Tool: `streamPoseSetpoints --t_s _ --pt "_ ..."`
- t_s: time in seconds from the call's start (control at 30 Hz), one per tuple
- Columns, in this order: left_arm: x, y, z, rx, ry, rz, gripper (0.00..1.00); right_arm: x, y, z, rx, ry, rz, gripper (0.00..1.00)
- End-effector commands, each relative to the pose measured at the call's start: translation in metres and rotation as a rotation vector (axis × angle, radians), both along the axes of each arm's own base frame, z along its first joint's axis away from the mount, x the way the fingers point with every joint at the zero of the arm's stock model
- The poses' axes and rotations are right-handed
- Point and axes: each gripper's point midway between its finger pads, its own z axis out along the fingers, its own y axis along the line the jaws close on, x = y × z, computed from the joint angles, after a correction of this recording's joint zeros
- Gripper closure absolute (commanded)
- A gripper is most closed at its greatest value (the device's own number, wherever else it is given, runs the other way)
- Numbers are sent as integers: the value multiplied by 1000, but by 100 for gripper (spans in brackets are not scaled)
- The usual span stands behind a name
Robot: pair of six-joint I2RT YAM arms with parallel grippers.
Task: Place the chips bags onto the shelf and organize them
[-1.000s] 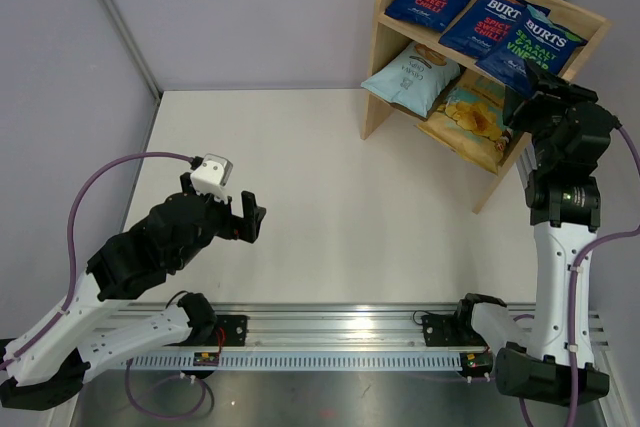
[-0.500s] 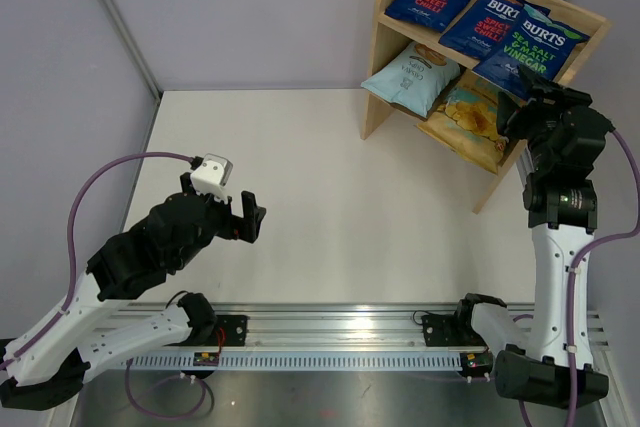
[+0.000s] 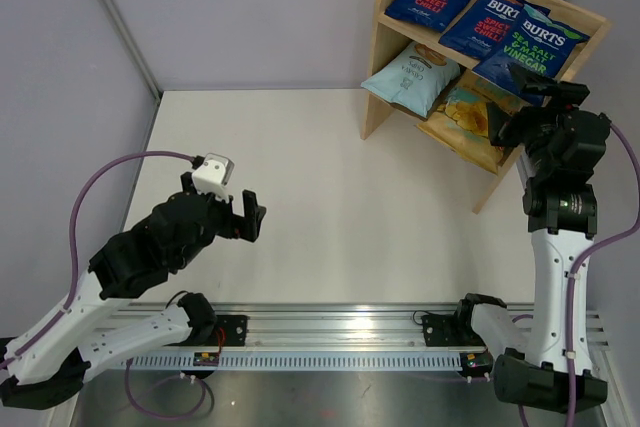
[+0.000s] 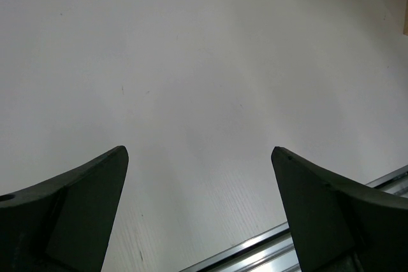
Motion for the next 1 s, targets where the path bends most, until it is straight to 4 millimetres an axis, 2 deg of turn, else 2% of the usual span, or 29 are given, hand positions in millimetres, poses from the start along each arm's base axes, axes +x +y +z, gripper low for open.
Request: streamPoseSetpoints --t_s 0.0,0.1,0.23,0.33,0.5,0.57,0.6,0.73,0.83,0.87,0.93,0.97 --pt "9 2 10 -14 -39 44 1 -17 13 6 -71 -50 56 1" --pt "12 6 13 -13 -48 74 1 -31 22 11 -147 -96 92 1" --pt "20 21 18 -6 -83 177 1 -53 33 15 -285 -168 122 1" --pt "25 33 19 -14 -99 250 1 -67 40 12 -399 -191 147 1" --pt "34 50 20 -32 -103 347 1 -90 70 -4 -639 -225 336 1" --pt "39 58 21 -57 -98 378 1 -98 79 -24 -748 -210 422 1" --pt "40 56 23 -84 -98 359 1 -100 79 -35 -826 -209 443 1" --pt "48 78 24 -137 -112 424 1 -110 82 -79 -947 -127 531 1" --pt "48 95 29 -143 -157 474 1 -124 82 -104 -1050 -90 579 1" --pt "49 102 24 -118 -162 494 1 -125 79 -112 -1072 -68 573 0" --pt "48 106 23 -103 -182 507 1 -134 80 -127 -1153 -64 600 1" --pt "47 106 20 -89 -185 495 1 -134 73 -131 -1198 -31 567 1"
